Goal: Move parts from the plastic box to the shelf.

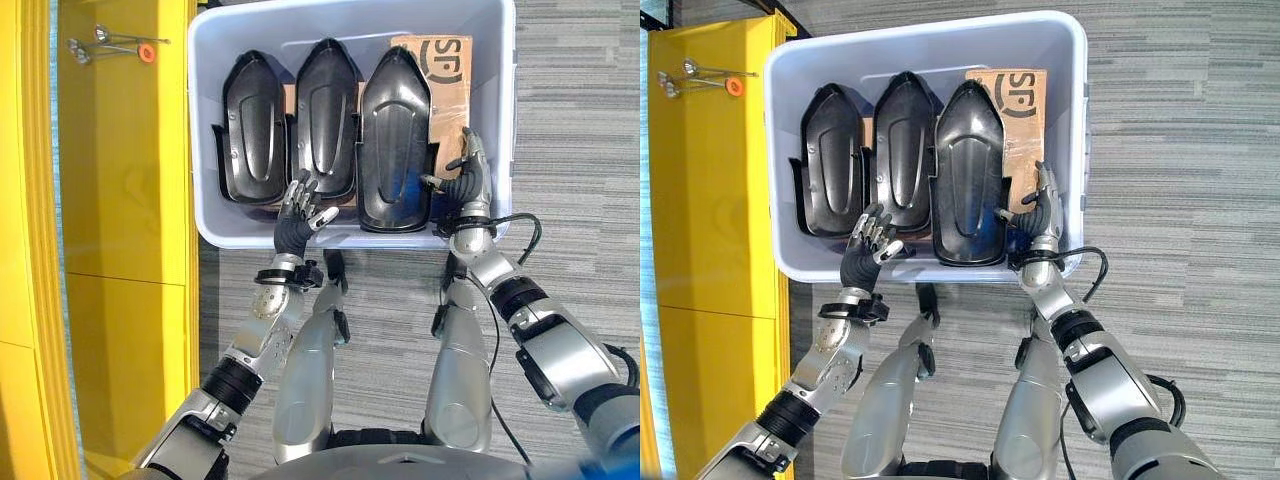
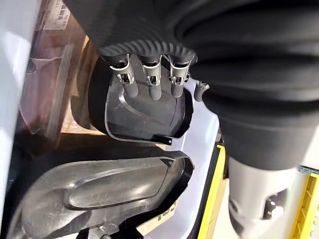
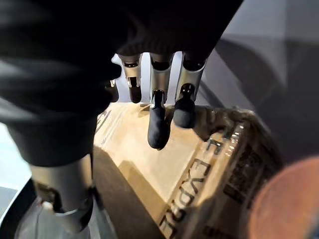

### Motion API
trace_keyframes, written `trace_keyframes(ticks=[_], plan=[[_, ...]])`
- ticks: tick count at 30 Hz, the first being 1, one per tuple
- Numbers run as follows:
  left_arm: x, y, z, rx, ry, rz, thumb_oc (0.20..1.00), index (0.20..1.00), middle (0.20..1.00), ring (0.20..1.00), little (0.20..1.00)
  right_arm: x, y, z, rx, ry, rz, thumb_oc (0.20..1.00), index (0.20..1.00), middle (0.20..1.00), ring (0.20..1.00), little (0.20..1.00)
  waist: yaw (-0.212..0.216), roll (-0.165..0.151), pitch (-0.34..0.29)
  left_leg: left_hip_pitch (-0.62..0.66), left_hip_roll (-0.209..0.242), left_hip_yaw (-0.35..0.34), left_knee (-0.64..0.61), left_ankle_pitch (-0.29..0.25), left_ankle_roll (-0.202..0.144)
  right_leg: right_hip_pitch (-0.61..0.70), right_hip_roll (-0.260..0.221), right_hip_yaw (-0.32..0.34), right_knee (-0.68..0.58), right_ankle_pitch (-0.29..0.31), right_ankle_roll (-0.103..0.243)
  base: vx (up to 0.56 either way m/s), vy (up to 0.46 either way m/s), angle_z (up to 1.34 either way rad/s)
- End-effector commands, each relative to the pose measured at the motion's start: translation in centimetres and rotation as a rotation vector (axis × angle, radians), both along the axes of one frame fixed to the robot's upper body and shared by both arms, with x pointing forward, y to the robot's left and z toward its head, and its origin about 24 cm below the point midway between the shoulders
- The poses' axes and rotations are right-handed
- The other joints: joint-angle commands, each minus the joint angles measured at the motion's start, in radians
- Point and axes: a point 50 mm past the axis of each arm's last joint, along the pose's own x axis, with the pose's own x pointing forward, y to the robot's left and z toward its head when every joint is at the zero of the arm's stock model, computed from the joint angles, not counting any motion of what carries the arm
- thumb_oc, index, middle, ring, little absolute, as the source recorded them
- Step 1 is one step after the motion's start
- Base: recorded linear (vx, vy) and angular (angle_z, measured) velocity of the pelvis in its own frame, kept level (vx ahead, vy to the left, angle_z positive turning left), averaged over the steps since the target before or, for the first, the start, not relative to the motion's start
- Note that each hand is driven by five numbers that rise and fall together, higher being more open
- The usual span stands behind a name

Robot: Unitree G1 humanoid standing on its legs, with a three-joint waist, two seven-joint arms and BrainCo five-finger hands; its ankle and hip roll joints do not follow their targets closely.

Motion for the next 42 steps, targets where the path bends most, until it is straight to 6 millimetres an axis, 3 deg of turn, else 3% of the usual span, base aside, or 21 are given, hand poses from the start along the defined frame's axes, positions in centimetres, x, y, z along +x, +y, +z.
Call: trace_keyframes(ticks=[1,14,27,28,29,33,34,35,36,38,40,42], plan=[[-0.5,0.4,2.6,-0.004,-0.142,-0.006,1.0,1.0,1.0,1.0,1.0,-2.9,1.2,-7.6,-0.137,0.316,0.025,1.0,1.0,1.0,1.0,1.0,0.054,-0.014,0.009,-0.035,0.028,-0.01,0.163,-0.163,-0.046,0.044,-0.051,0.019,-0.027,0.044,0.008,0.02,0.06,0.26],[-0.6,1.1,2.4,-0.003,-0.131,0.026,1.0,1.0,1.0,1.0,1.0,-3.2,1.2,-7.3,-0.121,0.277,0.019,1.0,1.0,1.0,1.0,1.0,0.064,-0.061,0.009,-0.055,0.022,-0.039,0.195,-0.174,-0.035,0.078,-0.058,-0.009,-0.03,0.05,0.013,0.0,0.024,0.12],[-0.8,1.6,2.0,-0.004,-0.107,0.038,1.0,1.0,1.0,1.0,1.0,-2.9,1.9,-7.5,-0.082,0.309,0.024,1.0,1.0,1.0,1.0,1.0,0.087,-0.078,0.009,-0.081,0.017,-0.057,0.211,-0.177,-0.027,0.086,-0.058,-0.029,-0.032,0.05,0.013,0.0,0.006,0.03],[-0.8,1.5,1.9,-0.006,-0.101,0.038,1.0,1.0,1.0,1.0,1.0,-2.8,2.0,-7.6,-0.069,0.324,0.03,0.329,0.329,0.329,0.329,0.329,0.09,-0.079,0.009,-0.082,0.016,-0.057,0.212,-0.177,-0.026,0.087,-0.058,-0.029,-0.033,0.05,0.012,0.0,0.0,0.0],[-0.8,1.6,1.9,-0.005,-0.1,0.04,1.0,1.0,1.0,1.0,1.0,-2.8,2.1,-7.6,-0.066,0.327,0.033,0.2,0.2,0.2,0.2,0.2,0.091,-0.08,0.009,-0.084,0.016,-0.056,0.212,-0.176,-0.026,0.087,-0.058,-0.03,-0.033,0.049,0.012,0.0,0.0,0.0],[-0.8,1.7,1.7,-0.007,-0.092,0.046,1.0,1.0,1.0,1.0,1.0,-2.8,2.1,-7.8,-0.073,0.339,0.043,0.2,0.2,0.2,0.2,0.2,0.091,-0.084,0.009,-0.085,0.015,-0.056,0.211,-0.175,-0.025,0.089,-0.056,-0.029,-0.035,0.05,0.012,0.02,-0.002,0.01],[-0.8,1.8,1.6,-0.007,-0.085,0.052,1.0,1.0,1.0,1.0,1.0,-3.0,2.3,-8.0,-0.068,0.346,0.051,0.2,0.2,0.2,0.2,0.2,0.094,-0.084,0.009,-0.069,0.024,-0.06,0.219,-0.203,-0.033,0.104,-0.049,-0.025,-0.029,0.028,0.019,0.0,0.004,0.04],[-0.8,1.8,1.7,-0.007,-0.091,0.052,1.0,1.0,1.0,1.0,1.0,-2.9,2.3,-7.8,-0.068,0.341,0.051,0.2,0.2,0.2,0.2,0.2,0.091,-0.086,0.009,-0.088,0.018,-0.055,0.216,-0.177,-0.025,0.087,-0.055,-0.029,-0.034,0.049,0.012,0.07,-0.007,0.02],[-0.8,1.8,1.5,-0.007,-0.083,0.053,1.0,1.0,1.0,1.0,1.0,-3.0,2.3,-8.0,-0.065,0.349,0.052,0.2,0.2,0.2,0.2,0.2,0.094,-0.084,0.009,-0.069,0.024,-0.06,0.22,-0.204,-0.033,0.104,-0.049,-0.026,-0.029,0.028,0.019,-0.07,0.011,0.0],[-0.7,1.8,1.7,-0.009,-0.089,0.052,1.0,1.0,1.0,1.0,1.0,-2.9,2.3,-7.9,-0.059,0.349,0.049,0.2,0.2,0.2,0.2,0.2,0.091,-0.088,0.009,-0.089,0.018,-0.056,0.22,-0.179,-0.023,0.088,-0.054,-0.029,-0.033,0.048,0.011,0.0,0.0,0.0],[-0.8,1.8,1.5,-0.015,-0.081,0.053,1.0,1.0,1.0,1.0,1.0,-2.9,2.2,-7.9,-0.061,0.349,0.045,0.2,0.2,0.2,0.2,0.2,0.095,-0.086,0.009,-0.069,0.025,-0.06,0.225,-0.207,-0.031,0.102,-0.05,-0.027,-0.026,0.027,0.018,0.04,-0.006,0.01],[-0.7,1.9,1.7,-0.015,-0.087,0.055,1.0,1.0,1.0,1.0,1.0,-2.7,2.3,-7.7,-0.06,0.339,0.046,0.2,0.2,0.2,0.2,0.2,0.09,-0.09,0.009,-0.088,0.019,-0.055,0.222,-0.181,-0.022,0.084,-0.055,-0.029,-0.03,0.047,0.01,-0.07,0.016,-0.02]])
